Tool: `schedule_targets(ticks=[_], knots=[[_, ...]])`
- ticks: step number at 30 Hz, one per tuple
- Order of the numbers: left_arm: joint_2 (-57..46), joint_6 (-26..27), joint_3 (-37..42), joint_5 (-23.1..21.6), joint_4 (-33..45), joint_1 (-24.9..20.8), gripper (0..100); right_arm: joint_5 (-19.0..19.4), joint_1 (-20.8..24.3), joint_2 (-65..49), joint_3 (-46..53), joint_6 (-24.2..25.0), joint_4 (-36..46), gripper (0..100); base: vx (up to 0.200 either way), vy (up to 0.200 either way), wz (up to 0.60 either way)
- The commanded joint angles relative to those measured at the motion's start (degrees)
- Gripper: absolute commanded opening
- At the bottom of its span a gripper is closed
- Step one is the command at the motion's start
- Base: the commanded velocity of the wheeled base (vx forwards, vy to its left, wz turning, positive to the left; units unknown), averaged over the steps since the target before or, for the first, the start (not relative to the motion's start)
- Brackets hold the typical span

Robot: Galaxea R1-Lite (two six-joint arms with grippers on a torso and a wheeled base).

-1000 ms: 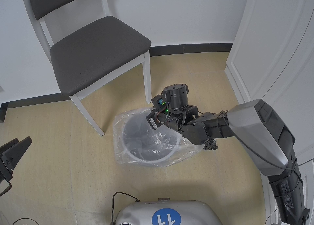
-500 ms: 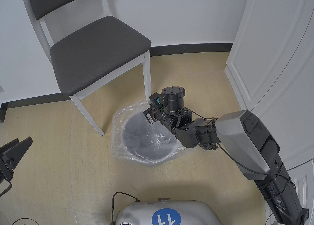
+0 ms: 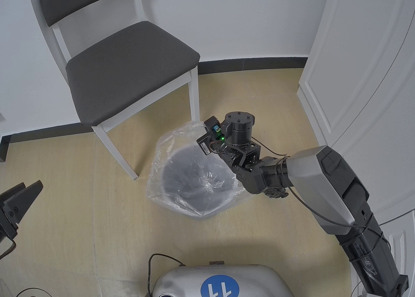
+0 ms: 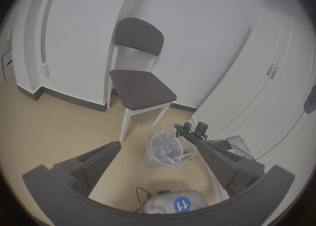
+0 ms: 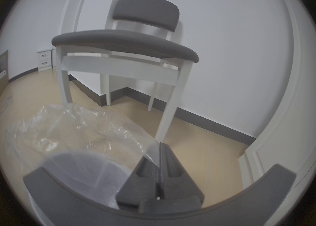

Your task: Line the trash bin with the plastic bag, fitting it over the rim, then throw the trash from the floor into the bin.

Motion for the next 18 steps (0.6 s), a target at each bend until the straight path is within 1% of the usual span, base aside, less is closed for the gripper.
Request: schedule_targets(ticks=[1,18], knots=[[0.09,-0.01,0.08,0.01,-0.03,-0.02,100,-0.01,-0.89,0.81,0.04,-0.36,-0.13,0,0.0,0.0,0.0],[0.09,0.07,0.52,-0.08,-0.03,-0.02,100,0.61,-3.35,3.35,0.04,-0.36,-0.04,0,0.0,0.0,0.0]])
